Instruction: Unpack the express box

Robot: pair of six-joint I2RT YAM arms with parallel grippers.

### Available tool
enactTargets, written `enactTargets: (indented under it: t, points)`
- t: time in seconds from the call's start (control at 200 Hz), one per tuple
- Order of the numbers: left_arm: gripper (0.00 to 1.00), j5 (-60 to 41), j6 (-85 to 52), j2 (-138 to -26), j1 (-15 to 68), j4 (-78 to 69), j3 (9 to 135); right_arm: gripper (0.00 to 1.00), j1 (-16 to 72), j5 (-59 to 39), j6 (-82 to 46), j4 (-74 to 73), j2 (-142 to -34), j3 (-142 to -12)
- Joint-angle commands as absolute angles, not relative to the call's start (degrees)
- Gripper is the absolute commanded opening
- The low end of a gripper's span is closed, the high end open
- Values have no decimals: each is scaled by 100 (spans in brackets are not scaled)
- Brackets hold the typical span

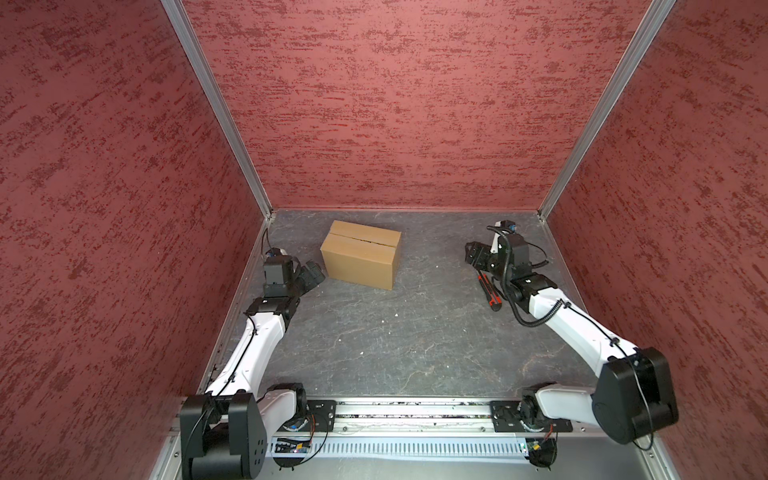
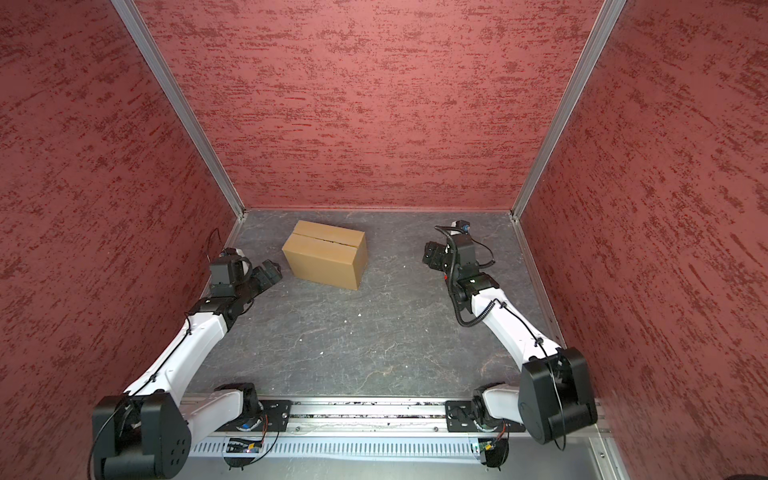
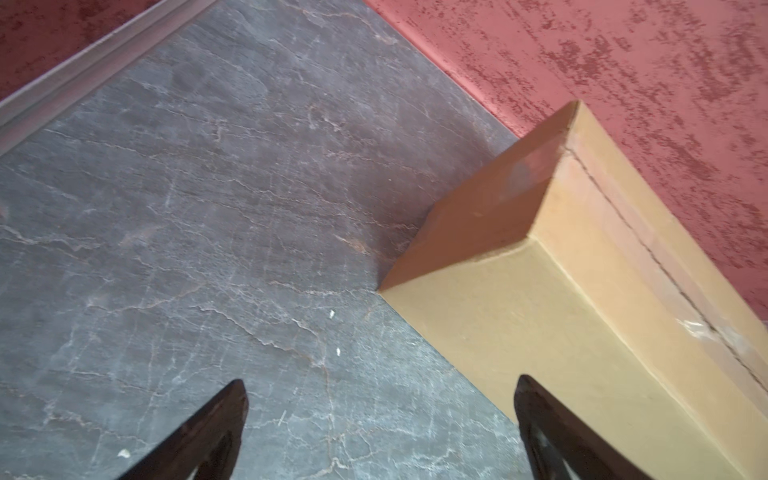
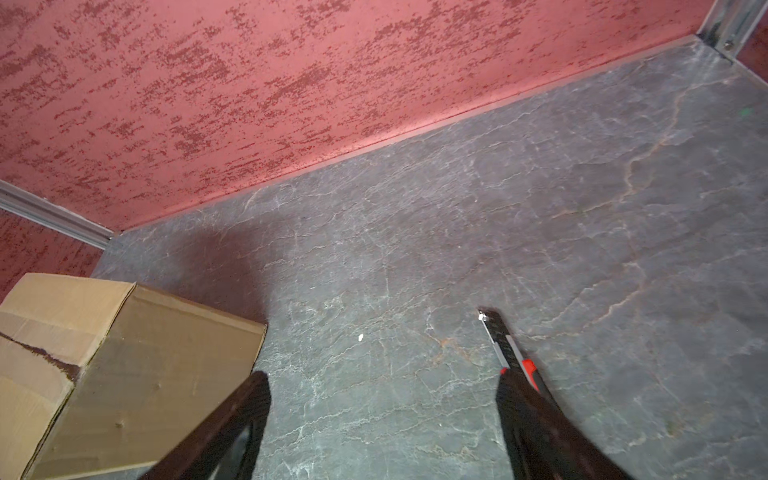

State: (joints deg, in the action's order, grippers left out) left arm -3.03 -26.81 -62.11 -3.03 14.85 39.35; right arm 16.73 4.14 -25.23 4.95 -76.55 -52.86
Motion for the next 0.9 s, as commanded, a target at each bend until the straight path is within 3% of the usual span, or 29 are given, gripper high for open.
enactTargets:
  t: [0.0,0.296,0.456,0.651,0.746,0.892]
  points:
    - [100,-474,-2751,-6068,-240,1636,3946,86,1807,327,-2461,510,-7945,-5670]
    - [75,-618,-2782,-5889,-90,1903,3873,81,1948,178,-2365,402,-8943,-6483]
    - [52,-697,-2834,-5998,-94,1834,3784,75,1960,20,-2309,295,-9531,-7048]
    - [18,-900,-2976,-6618,-123,1341,3755,56,1967,-216,-2309,111,-10448,-7834]
    - [14,-965,-3075,-6891,-129,1066,3769,40,1962,-457,-2328,-44,-10911,-8227]
    - [11,-860,-3106,-7232,-107,863,3876,23,1984,-1045,-2311,-193,-11758,-8990]
